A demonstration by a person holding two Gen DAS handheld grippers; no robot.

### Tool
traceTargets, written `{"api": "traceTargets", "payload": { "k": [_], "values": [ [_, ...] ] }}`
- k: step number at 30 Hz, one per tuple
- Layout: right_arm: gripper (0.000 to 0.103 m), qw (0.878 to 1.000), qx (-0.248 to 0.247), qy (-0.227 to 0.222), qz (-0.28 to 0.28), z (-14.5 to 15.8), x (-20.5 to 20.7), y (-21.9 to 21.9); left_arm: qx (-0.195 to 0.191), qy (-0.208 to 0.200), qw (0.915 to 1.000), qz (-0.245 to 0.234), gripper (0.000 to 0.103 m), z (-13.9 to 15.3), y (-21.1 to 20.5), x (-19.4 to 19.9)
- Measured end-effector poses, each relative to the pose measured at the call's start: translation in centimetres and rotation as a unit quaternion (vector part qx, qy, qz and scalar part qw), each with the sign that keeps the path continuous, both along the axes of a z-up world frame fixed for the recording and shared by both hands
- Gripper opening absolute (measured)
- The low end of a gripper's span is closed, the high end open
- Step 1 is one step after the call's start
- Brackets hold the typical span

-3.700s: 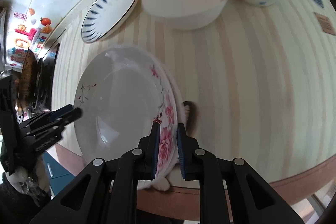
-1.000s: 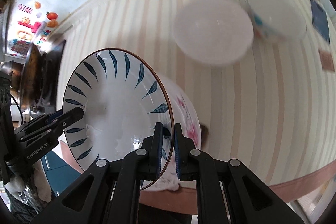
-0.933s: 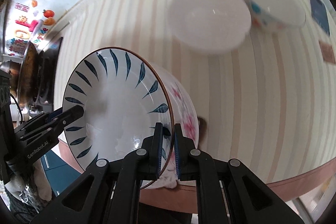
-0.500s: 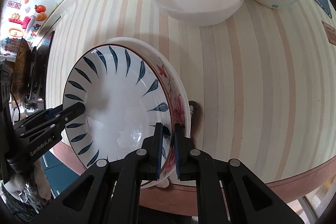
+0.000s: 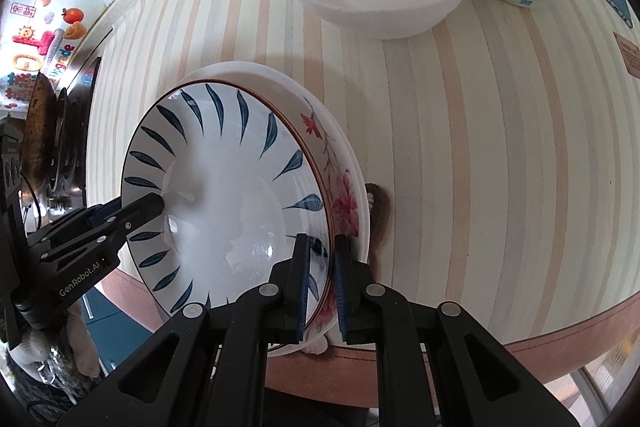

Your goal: Organize plates and bowls

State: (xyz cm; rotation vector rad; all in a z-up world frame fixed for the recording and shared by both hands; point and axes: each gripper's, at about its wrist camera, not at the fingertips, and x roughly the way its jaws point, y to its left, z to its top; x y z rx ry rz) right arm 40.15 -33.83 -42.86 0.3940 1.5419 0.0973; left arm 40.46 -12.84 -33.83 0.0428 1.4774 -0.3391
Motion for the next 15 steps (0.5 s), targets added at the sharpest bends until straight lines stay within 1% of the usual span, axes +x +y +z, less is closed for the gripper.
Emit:
{"api": "traceTargets", "payload": {
  "k": [11,15],
  "values": [
    [0.014,1.000,0.008,0.003,-0.013,0.33,-0.28,-0.54,0.007,0.001,1.0000,-0.001,0.025,-0.12,-0.10,0.13],
    [0.014,1.000,0.009,0.003,-0.017,0.55,-0.49,-0.72,0.013,-0.012,0.9998,-0.003,0.025,0.71,0.23,-0.66]
  ]
}}
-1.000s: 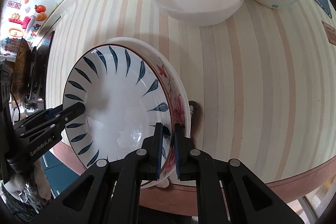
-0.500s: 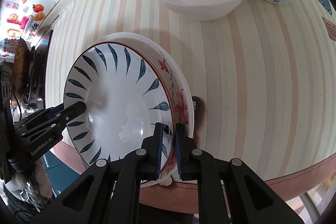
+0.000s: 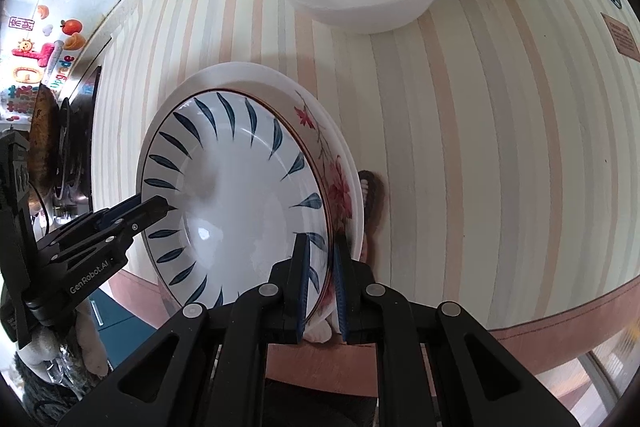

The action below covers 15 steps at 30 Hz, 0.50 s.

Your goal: Organize plates and bowls

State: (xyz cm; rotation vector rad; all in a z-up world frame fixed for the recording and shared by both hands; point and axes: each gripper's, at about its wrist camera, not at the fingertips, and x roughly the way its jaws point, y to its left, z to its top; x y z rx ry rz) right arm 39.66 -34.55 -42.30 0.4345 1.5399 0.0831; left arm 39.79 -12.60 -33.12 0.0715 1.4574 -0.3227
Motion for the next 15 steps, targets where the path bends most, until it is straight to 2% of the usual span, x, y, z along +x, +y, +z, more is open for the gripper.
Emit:
{"api": "traceTargets", "payload": {
  "k": [4,8,15],
  "values": [
    [0.014,1.000,-0.001,-0.011,-0.007,1.0,-0.4,-0.2,-0.003,-0.024,0.9997,0.009,0.025,2.2,0.9,-1.6],
    [0.014,0.999,-0.013,-0.031,-0.008,3.1,-1.7,0.3,-0.004,-0.055,0.9983,0.014,0.025,5.8,2.1,-4.3],
    [0.014,0.995,-0.041,-0.086,-0.003,9.2,-6.4,2.8,-0.020,-0.089,0.9957,0.020,0.025,11.3,3.6,-8.7]
  ]
}}
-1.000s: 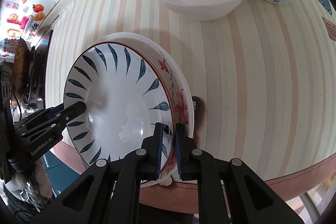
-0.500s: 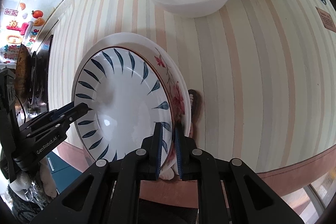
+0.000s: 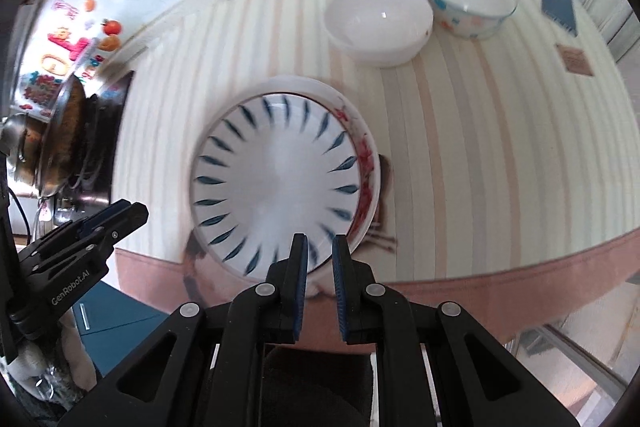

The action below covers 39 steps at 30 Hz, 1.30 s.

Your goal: Organize plates and bowls

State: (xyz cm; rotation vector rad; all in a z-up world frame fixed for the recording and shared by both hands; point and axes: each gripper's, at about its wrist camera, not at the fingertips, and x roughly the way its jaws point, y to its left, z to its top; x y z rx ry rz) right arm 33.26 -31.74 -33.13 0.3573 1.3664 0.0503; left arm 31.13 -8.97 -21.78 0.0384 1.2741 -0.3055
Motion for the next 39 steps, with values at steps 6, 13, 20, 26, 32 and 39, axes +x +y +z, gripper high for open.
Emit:
{"api": "traceTargets", "payload": {
  "k": [6,13,20,26,32,39],
  "values": [
    [0.014,0.999,0.005,-0.044,-0.009,5.0,-4.7,1.6,-0.017,-0.022,0.9996,-0.007,0.026,3.8,0.7,-3.5],
    [0.016,0.997,0.010,-0.069,-0.013,8.6,-9.9,3.5,-0.017,-0.033,0.9991,-0.021,0.027,6.2,0.5,-6.2],
    [0.038,0.996,-0.014,-0.092,-0.003,10.6,-12.2,3.9,-0.007,-0.054,0.9985,-0.013,0.028,7.1,-1.1,-6.3],
    [0.038,0.995,0.017,-0.102,0.000,10.8,-11.4,1.7,0.003,-0.060,0.9982,0.004,0.028,7.2,-3.8,-4.2],
    [0.038,0.995,0.031,-0.096,-0.003,9.1,-7.7,-3.4,0.005,-0.062,0.9977,0.026,0.028,6.9,-8.5,0.2],
    [0.040,0.996,0.042,-0.075,-0.021,5.8,0.0,-12.4,-0.034,-0.020,0.9959,0.081,0.028,3.1,-12.1,9.8]
  ]
}}
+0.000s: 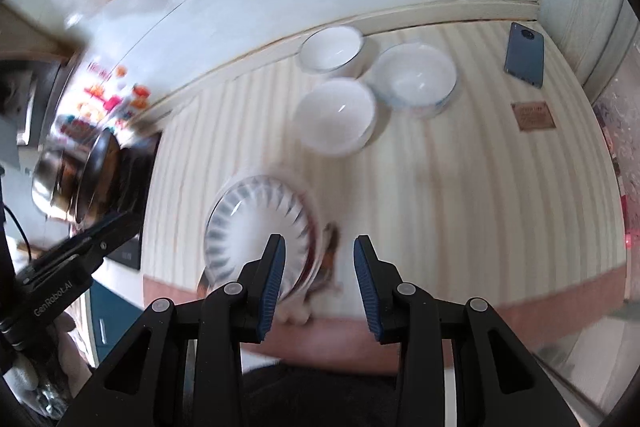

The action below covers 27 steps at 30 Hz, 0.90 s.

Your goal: Organize plates and bowls

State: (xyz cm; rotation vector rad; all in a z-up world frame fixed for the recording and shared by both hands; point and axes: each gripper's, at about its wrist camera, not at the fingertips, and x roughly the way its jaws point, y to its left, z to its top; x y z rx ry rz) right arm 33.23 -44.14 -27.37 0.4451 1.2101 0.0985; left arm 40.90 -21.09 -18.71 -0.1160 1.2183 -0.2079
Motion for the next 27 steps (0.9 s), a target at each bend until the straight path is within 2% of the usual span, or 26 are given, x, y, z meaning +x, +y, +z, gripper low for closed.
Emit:
{"api": "traceTargets", "payload": {
  "k": [2,6,10,17,23,27],
  "values": [
    [0.046,1.000,0.008,0.010,0.002,-1.2,2.4,-1.6,-0.021,0.032,0.9992,0.014,0.028,-2.3,-0.5,3.2],
    [0.046,0.998,0.046,0.035,0.011,-4.6,8.4,-4.0,-0.047,0.089,0.9947,0.021,0.028,-6.7,-1.6,8.1],
    [0.046,0.993,0.084,0.081,0.003,-9.3,12.8,-4.7,-0.055,0.141,0.9882,0.020,0.028,-10.8,-2.5,11.7],
    [0.046,0.983,0.115,0.141,-0.030,-16.3,16.8,-5.1,-0.027,0.168,0.9853,-0.017,0.028,-14.5,-4.7,14.1],
    [0.046,0.977,0.129,0.160,-0.049,-19.1,17.7,-5.0,0.001,0.181,0.9822,-0.052,0.028,-16.6,-7.0,15.0],
    [0.046,0.975,0.131,0.170,-0.055,-20.2,18.1,-4.7,0.001,0.176,0.9824,-0.062,0.027,-16.9,-8.0,15.2]
  ]
}}
